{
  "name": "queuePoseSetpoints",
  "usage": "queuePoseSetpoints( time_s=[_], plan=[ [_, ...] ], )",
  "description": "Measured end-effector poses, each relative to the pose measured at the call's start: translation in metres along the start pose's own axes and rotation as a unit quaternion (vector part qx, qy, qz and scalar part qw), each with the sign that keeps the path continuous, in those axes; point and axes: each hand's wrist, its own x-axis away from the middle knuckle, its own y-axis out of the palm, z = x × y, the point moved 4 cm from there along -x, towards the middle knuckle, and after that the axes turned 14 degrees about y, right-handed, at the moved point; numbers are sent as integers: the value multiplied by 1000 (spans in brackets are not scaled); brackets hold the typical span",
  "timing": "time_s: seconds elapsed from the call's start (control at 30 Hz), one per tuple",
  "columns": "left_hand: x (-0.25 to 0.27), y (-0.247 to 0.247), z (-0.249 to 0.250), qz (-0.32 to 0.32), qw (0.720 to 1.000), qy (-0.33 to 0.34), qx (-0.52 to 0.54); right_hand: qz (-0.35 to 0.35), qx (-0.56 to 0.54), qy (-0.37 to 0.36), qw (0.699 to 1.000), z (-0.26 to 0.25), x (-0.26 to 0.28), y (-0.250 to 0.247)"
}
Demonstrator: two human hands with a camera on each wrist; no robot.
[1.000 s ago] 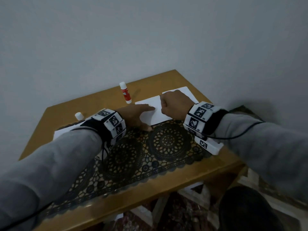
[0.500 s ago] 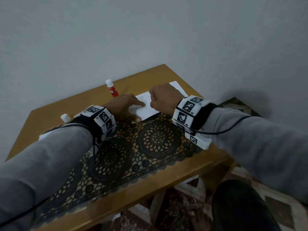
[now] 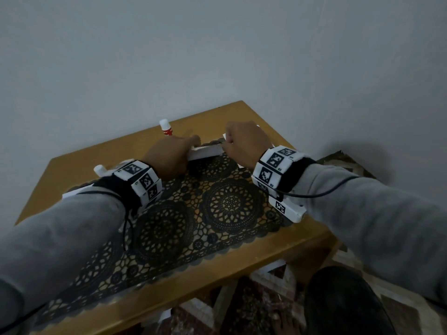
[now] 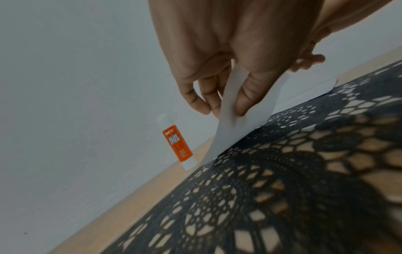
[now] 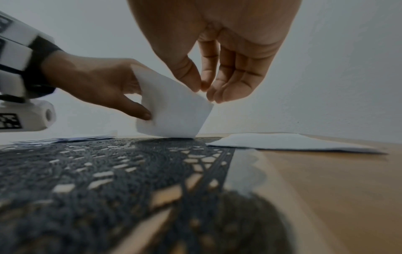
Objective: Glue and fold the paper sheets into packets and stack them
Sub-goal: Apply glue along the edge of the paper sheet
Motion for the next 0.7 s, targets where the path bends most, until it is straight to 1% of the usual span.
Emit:
queuePoseSetpoints(
  time_s=[0.07,0.17,0.3,0.4,0.47,0.53,0.57,0.63,0.7],
  plan=[
    [16,-10,8,27,999,33,1,-1,-5,-6,1000,-1,2,-1],
    [43,-27,23,55,996,76,0,-11,1,8,1000,0,2,1],
    [80,-45,41,62,993,92,-25,-25,9,7,1000,-2,2,4],
    [105,-38,49,22,995,90,-47,-34,13,7,999,-5,2,9],
    [119,-26,56,-38,995,77,-54,-43,21,5,999,-7,3,11],
    [129,-11,62,-109,992,47,-43,-44,35,-4,998,-8,2,13],
    [133,-5,63,-132,990,28,-42,-46,43,-8,998,-9,1,13],
    [139,3,63,-153,987,-2,-42,-48,52,-18,997,-14,-4,15],
    [142,9,63,-156,987,-10,-29,-49,46,-39,997,-26,-11,16]
  ],
)
